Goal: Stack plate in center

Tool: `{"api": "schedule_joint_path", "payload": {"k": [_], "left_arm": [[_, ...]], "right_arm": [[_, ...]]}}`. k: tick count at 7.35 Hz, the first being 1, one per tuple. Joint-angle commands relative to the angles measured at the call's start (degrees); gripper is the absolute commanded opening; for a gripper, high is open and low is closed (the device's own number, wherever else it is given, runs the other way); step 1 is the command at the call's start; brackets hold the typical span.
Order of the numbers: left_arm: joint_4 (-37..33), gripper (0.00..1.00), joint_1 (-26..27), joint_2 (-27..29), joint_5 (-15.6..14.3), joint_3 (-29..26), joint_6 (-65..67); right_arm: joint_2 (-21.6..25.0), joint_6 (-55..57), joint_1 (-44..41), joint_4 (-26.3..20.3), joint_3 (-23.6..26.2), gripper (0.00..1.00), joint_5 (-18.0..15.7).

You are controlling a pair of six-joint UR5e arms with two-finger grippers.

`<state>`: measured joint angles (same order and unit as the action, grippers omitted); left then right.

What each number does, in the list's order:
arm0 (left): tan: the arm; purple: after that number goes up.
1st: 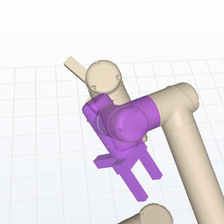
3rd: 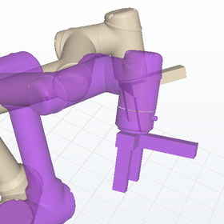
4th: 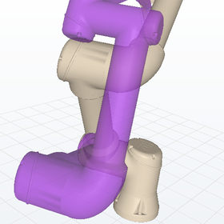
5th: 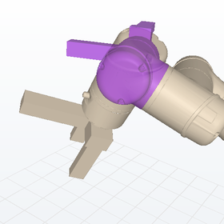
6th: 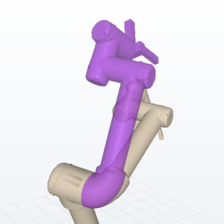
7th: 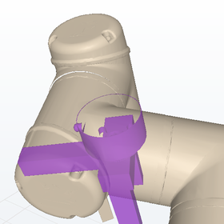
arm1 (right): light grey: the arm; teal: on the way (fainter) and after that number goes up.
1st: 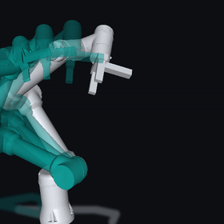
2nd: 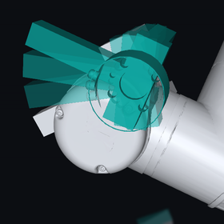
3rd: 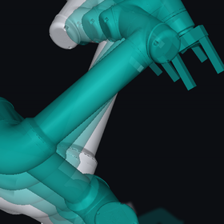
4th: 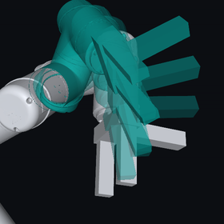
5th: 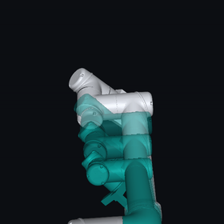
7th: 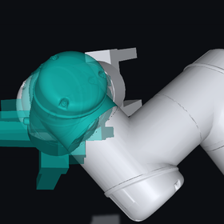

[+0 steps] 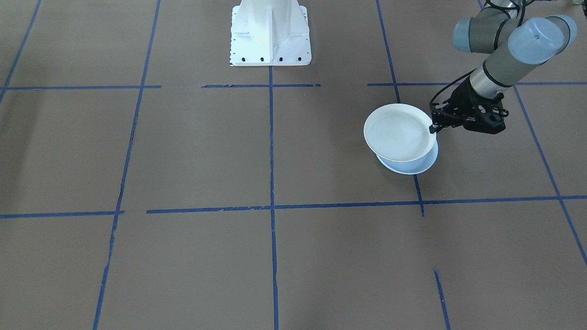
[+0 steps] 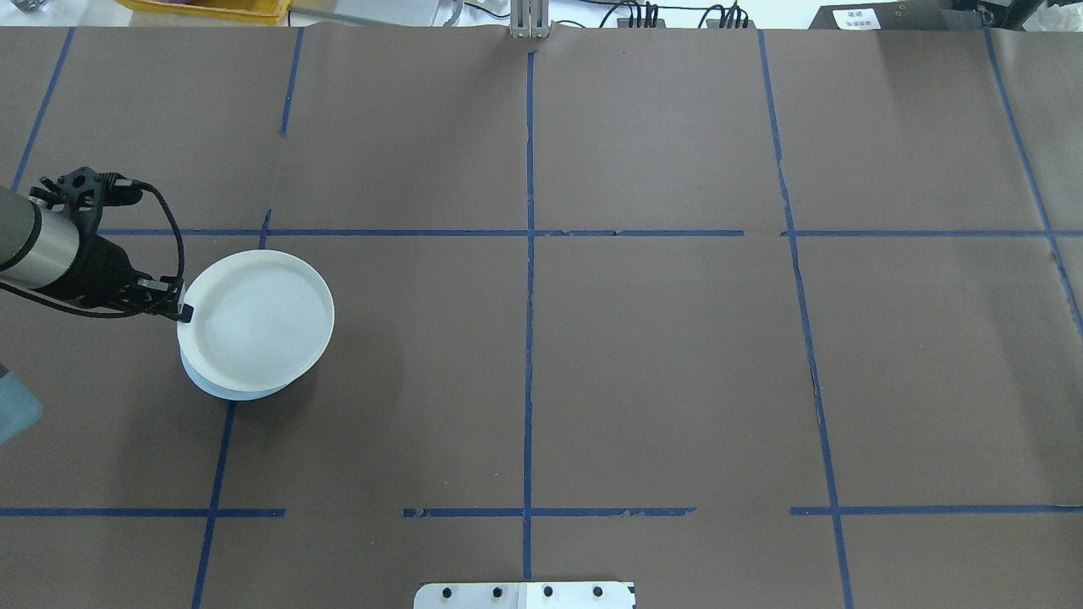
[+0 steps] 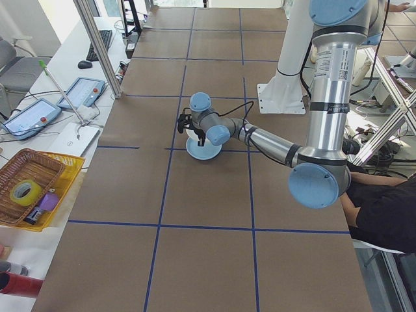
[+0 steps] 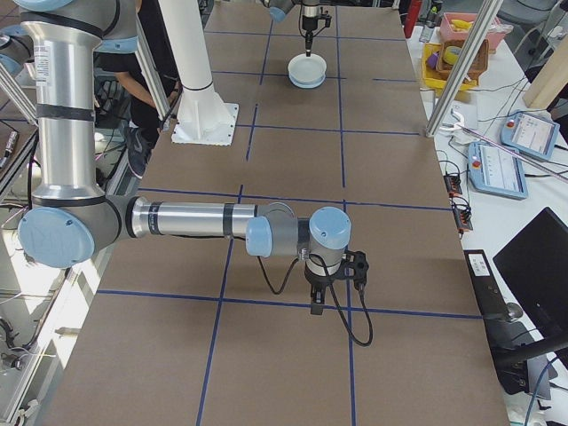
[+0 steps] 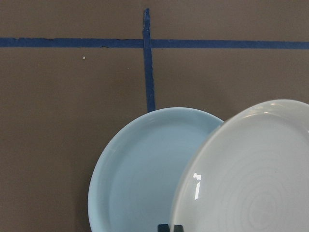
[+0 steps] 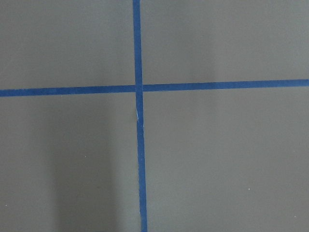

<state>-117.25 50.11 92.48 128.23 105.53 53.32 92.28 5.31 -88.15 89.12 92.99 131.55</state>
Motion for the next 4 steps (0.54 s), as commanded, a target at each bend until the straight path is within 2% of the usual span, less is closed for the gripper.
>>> {"api": "schedule_joint_path", "payload": {"k": [1,4], "left_arm": [[0.00,0.00,0.16,-0.46,-0.44,-0.15,-0.15],[0.00,0.00,0.34,-1.42,-0.44,-0.06,-0.15]], "right_arm": [[0.00,-0.03,0.00,0.00,0.00,1.00,0.02],[0.00,-0.03,0.00,0.00,0.00,1.00,-0.07]]}}
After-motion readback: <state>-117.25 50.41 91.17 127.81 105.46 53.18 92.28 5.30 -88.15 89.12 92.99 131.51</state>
